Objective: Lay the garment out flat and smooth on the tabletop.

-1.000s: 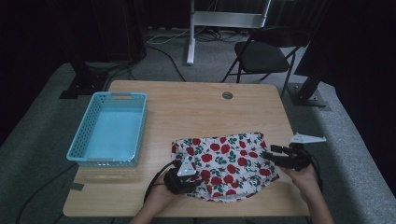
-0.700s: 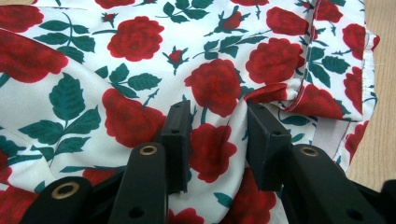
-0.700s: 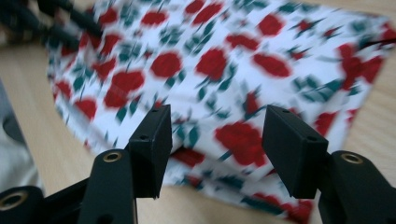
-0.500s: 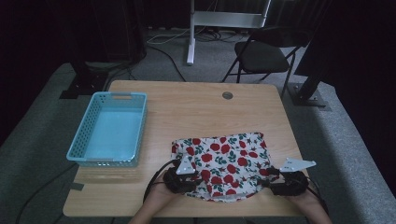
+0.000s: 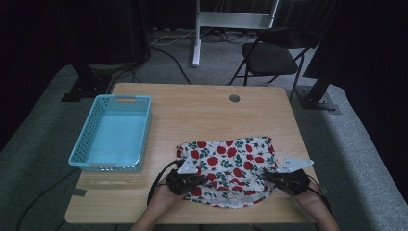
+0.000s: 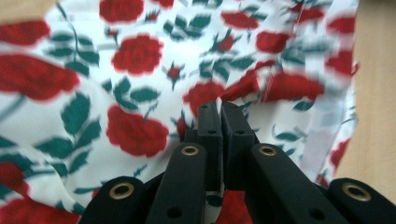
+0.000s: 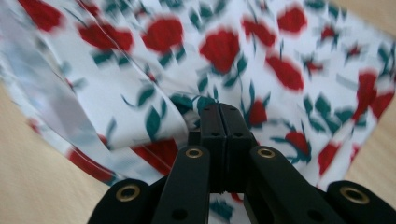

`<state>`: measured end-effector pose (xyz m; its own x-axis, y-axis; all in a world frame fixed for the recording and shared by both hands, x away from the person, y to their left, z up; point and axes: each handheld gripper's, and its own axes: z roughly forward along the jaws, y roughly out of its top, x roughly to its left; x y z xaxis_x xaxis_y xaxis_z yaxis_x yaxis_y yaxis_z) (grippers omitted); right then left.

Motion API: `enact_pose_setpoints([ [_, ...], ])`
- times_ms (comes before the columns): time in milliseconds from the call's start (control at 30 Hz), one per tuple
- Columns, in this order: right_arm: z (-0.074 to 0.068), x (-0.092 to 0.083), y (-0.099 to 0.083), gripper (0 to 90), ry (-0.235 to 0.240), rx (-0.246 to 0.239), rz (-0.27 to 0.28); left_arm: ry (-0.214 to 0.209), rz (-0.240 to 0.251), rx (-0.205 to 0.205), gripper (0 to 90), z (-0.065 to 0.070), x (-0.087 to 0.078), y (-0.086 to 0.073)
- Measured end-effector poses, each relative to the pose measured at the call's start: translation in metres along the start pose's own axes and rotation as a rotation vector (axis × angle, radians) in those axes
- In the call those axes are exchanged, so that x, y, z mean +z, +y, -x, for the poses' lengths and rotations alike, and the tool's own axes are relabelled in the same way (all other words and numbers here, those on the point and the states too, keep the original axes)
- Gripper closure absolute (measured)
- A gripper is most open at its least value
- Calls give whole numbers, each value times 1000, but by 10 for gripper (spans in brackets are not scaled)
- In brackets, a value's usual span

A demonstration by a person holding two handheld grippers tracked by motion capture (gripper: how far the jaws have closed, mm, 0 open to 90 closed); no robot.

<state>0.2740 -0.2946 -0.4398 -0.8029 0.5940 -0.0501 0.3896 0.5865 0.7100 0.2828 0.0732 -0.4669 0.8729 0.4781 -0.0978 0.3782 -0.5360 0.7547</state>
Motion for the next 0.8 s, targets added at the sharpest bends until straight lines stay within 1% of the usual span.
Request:
enact_pose_setpoints([
  [33,0,0,0,895,0,0,0,13,14,4,884,0,-3,5],
  [67,2,-3,6,895,7,6,27,21,18,9,885,-1,-6,9],
  [167,9,-4,19,896,-4,18,47,60,40,9,886,-8,-11,21],
  [233,15,-1,28,896,-1,52,45,75,54,-13,887,-17,-12,28],
  [267,22,4,34,896,4,88,36,83,58,-28,887,-23,-12,31],
  [300,22,4,34,896,4,88,36,90,60,-46,887,-29,-11,33],
  [333,27,7,37,896,9,110,36,103,61,-61,887,-34,-10,36],
  [367,32,11,39,896,3,123,24,117,55,-72,887,-39,-8,38],
  [400,36,16,40,896,-4,133,8,124,52,-78,887,-44,-6,40],
  [467,45,25,42,895,-9,169,-5,129,44,-99,886,-52,-2,42],
  [500,55,34,42,895,-10,210,-19,121,38,-114,886,-57,1,43],
  [533,55,34,42,895,-10,210,-19,109,27,-131,886,-61,4,43],
  [567,59,38,41,895,-8,241,-23,106,17,-144,885,-66,7,42],
  [600,64,43,40,895,-5,266,-28,97,6,-165,884,-71,10,40],
  [633,69,47,38,895,-5,294,-33,79,8,-185,883,-75,12,37],
  [667,72,50,36,894,-6,312,-33,58,7,-210,883,-79,14,34],
  [733,78,53,31,894,2,352,-25,55,0,-237,882,-83,17,28],
  [767,82,55,28,895,6,380,-25,44,-4,-256,883,-87,19,22],
  [800,83,56,27,895,13,385,-25,35,-9,-268,884,-88,20,19],
])
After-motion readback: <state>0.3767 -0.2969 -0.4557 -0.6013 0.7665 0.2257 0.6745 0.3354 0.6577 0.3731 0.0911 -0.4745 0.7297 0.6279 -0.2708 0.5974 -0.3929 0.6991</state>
